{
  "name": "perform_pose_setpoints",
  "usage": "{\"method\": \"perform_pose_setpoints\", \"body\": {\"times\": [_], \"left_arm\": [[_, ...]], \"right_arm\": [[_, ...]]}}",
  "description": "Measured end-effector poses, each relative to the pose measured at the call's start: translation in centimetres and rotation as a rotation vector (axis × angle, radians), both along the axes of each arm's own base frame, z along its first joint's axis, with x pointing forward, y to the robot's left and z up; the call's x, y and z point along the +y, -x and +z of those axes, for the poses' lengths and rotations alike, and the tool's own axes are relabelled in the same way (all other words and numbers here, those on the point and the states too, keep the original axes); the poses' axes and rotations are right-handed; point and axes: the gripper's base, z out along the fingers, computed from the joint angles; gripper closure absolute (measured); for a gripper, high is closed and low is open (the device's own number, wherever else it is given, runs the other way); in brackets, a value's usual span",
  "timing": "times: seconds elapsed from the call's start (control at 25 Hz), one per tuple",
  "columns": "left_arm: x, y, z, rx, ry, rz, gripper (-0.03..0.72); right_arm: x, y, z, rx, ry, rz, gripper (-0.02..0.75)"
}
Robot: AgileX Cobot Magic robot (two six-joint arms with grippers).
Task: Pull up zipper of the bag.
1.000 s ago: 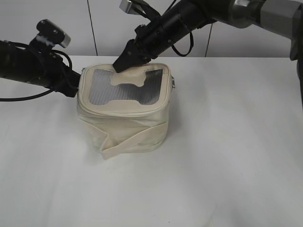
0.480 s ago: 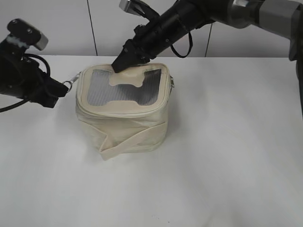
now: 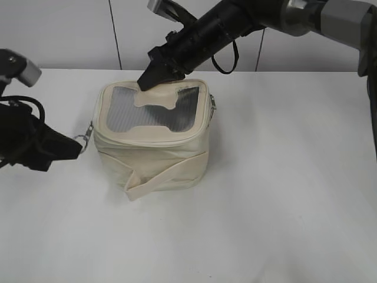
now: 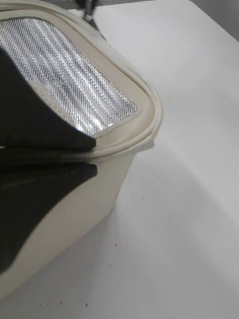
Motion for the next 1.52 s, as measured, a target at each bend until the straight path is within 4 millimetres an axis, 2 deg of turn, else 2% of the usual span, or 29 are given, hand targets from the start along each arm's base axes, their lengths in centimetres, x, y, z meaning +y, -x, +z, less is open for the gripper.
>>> {"method": "perform_pose_setpoints", "body": {"times": [0.2,0.32,0.4,0.56,0.64,0.76,0.8,0.88,0.96,1.04,1.2,1.28,1.36,1.44,1.52], "left_arm": [[-1.5,1.7,-0.2,0.1,0.003,-0.094,0.677],[-4.1,3.0,-0.2,0.088,-0.014,-0.187,0.675],[-6.6,4.1,-0.4,0.063,-0.015,-0.244,0.672],[-10.8,5.4,-0.8,-0.036,-0.027,-0.239,0.667],[-11.9,5.6,-0.9,-0.053,-0.025,-0.229,0.665],[-11.9,5.5,-0.9,-0.02,0.01,-0.178,0.652],[-11.8,5.4,-0.8,-0.003,0.023,-0.171,0.638],[-11.3,5.5,-0.3,0.025,0.055,-0.181,0.565],[-10.4,5.3,0.7,0.041,0.093,-0.188,0.468],[-9.1,5.2,2.0,0.038,0.132,-0.193,0.373],[-5.3,3.7,4.2,0.018,0.187,-0.053,0.317],[-3.4,1.5,5.4,-0.014,0.194,0.018,0.312],[-2.8,-1.1,6.4,-0.016,0.199,0.019,0.311],[-3.3,-4.2,6.6,0.004,0.203,-0.021,0.307],[-4.4,-7.5,7.1,0.0,0.215,-0.086,0.291]], "right_arm": [[0.0,-0.1,0.0,0.037,0.002,-0.039,0.685],[-0.1,-0.1,-0.1,0.051,0.003,-0.056,0.685],[-0.1,-0.1,-0.1,0.065,0.005,-0.069,0.685],[-0.1,-0.1,-0.1,0.079,0.006,-0.079,0.685],[-0.1,-0.1,-0.1,0.082,0.006,-0.081,0.685],[-0.5,-0.4,-0.1,0.085,0.006,-0.09,0.673],[-0.7,-0.5,-0.1,0.09,0.003,-0.098,0.64],[-1.4,-0.9,0.4,0.091,-0.01,-0.123,0.524],[-3.2,-1.7,1.4,0.087,-0.008,-0.164,0.411],[-5.6,-2.4,3.1,0.054,0.019,-0.214,0.391],[-10.6,-2.8,6.3,0.03,0.061,-0.28,0.425],[-12.7,-2.1,6.4,0.058,0.075,-0.317,0.433],[-14.8,-0.9,5.5,0.063,0.064,-0.375,0.434],[-16.6,1.9,3.8,0.064,0.023,-0.451,0.434],[-18.0,5.1,2.3,-0.016,-0.005,-0.51,0.435]]}}
